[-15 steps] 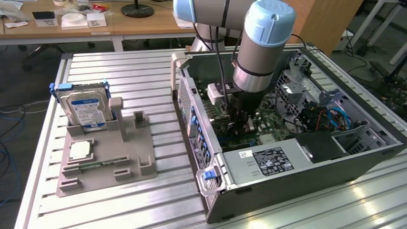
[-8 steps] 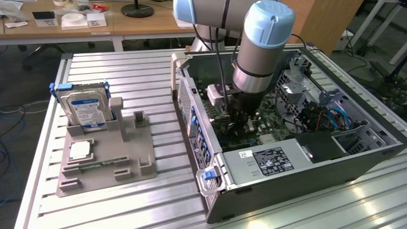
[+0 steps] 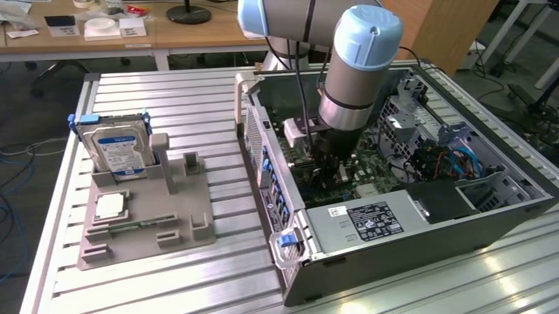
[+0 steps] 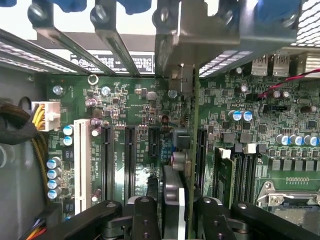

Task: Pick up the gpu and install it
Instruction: 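Insert the gpu into the slot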

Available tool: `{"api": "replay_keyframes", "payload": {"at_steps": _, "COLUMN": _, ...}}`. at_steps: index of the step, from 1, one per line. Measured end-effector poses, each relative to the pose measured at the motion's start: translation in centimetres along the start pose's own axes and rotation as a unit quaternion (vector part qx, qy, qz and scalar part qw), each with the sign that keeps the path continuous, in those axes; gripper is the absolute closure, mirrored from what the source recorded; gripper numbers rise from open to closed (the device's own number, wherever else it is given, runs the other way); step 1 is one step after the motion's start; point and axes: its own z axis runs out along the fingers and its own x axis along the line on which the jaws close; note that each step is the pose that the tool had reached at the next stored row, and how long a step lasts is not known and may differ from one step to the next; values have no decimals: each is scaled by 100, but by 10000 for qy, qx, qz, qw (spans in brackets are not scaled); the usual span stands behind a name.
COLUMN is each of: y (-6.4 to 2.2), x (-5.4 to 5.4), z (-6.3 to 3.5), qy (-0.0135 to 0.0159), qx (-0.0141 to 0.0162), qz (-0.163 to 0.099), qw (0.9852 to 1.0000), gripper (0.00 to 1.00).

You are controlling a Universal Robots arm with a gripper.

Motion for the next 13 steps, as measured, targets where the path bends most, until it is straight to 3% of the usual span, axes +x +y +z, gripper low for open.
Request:
{"api": "replay_keyframes", "payload": {"at_steps": 3, "y": -1, "x": -1, "z": -41, "qy": 0, "qx": 9, "qz": 0, "qw": 10000, "gripper": 65}}
{"api": "replay_keyframes", "payload": {"at_steps": 13, "y": -13, "x": -12, "z": -424, "qy": 1, "qx": 53, "qz": -2, "qw": 10000, "gripper": 65}}
